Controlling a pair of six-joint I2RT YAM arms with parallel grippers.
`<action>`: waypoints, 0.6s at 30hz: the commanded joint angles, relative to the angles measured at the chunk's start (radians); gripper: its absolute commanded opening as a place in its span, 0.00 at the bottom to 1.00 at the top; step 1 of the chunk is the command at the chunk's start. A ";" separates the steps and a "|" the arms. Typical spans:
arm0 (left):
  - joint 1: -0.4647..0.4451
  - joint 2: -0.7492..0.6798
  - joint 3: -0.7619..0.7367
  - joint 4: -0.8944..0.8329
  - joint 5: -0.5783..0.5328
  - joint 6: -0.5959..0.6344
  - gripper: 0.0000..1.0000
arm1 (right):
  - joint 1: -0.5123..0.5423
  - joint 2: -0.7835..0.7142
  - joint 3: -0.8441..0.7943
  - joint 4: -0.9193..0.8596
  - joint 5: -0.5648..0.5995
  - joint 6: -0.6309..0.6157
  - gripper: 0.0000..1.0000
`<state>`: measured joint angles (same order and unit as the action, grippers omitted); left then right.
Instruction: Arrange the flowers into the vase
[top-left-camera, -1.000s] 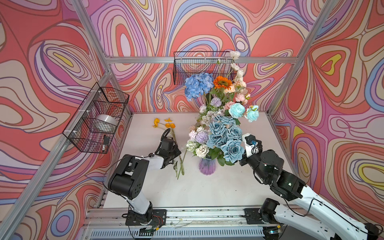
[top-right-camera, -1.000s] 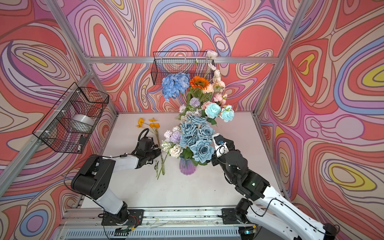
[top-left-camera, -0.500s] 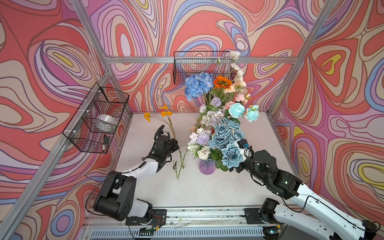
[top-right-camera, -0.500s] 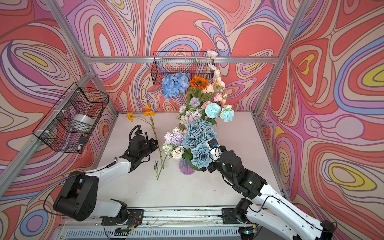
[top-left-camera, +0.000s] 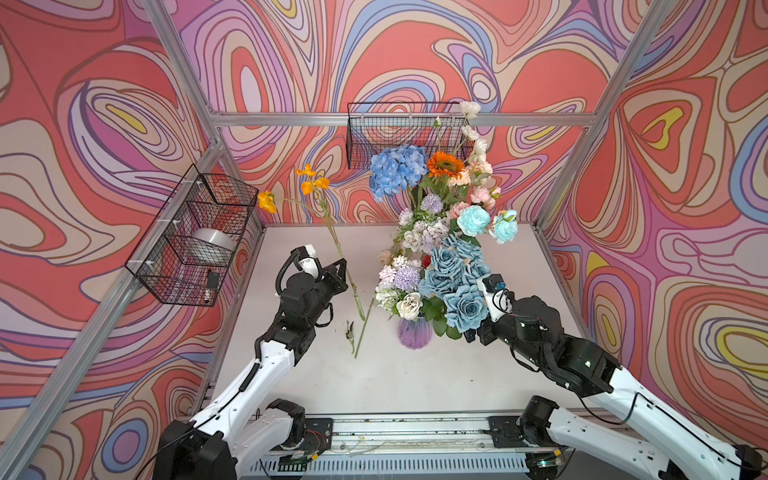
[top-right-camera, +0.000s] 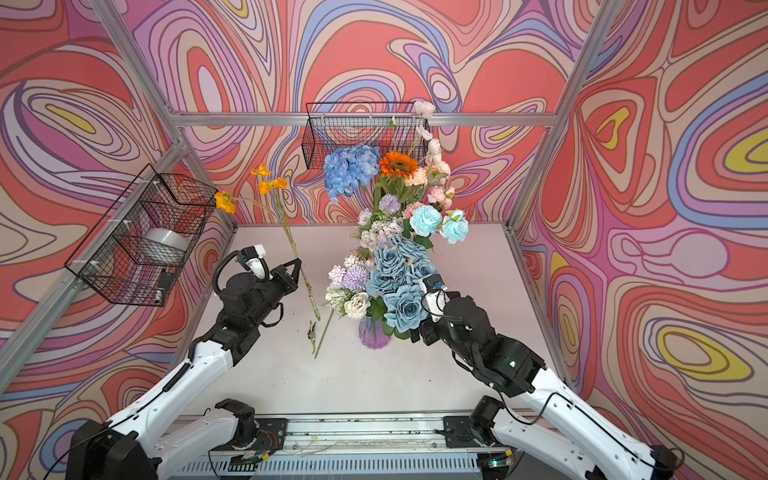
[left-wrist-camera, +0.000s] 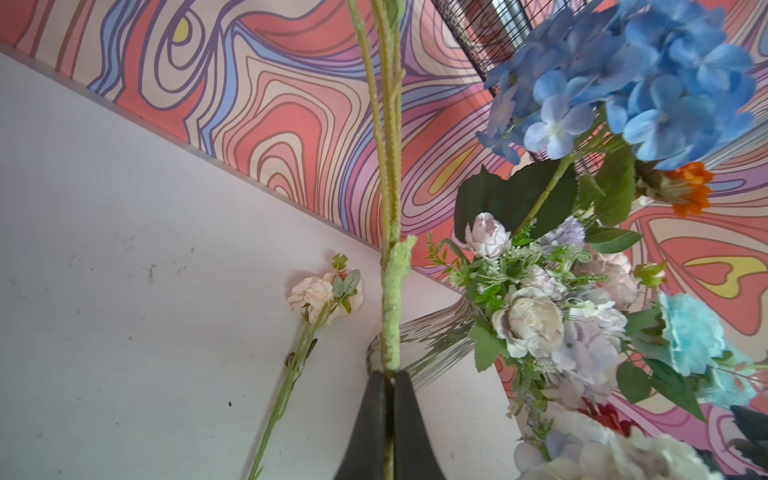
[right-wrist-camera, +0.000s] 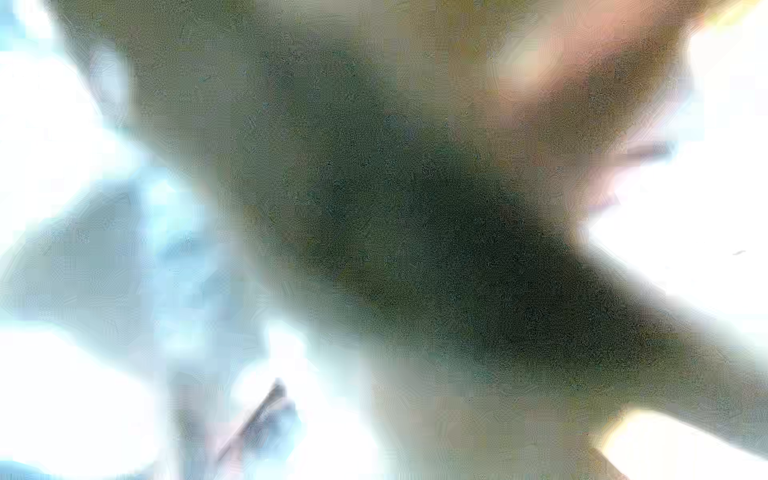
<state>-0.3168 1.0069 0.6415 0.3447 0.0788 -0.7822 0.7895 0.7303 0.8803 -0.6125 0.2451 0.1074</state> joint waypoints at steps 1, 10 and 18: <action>-0.019 -0.025 -0.016 0.064 0.011 0.020 0.00 | 0.000 -0.013 0.022 -0.099 -0.123 0.068 0.97; -0.162 -0.018 0.000 0.135 -0.039 0.112 0.00 | 0.001 0.059 -0.112 0.123 -0.296 0.082 0.95; -0.199 -0.081 -0.028 0.157 -0.072 0.171 0.00 | 0.000 0.119 -0.242 0.584 -0.260 -0.053 0.98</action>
<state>-0.5110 0.9569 0.6258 0.4393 0.0307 -0.6514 0.7887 0.8181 0.6628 -0.2123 -0.0090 0.1181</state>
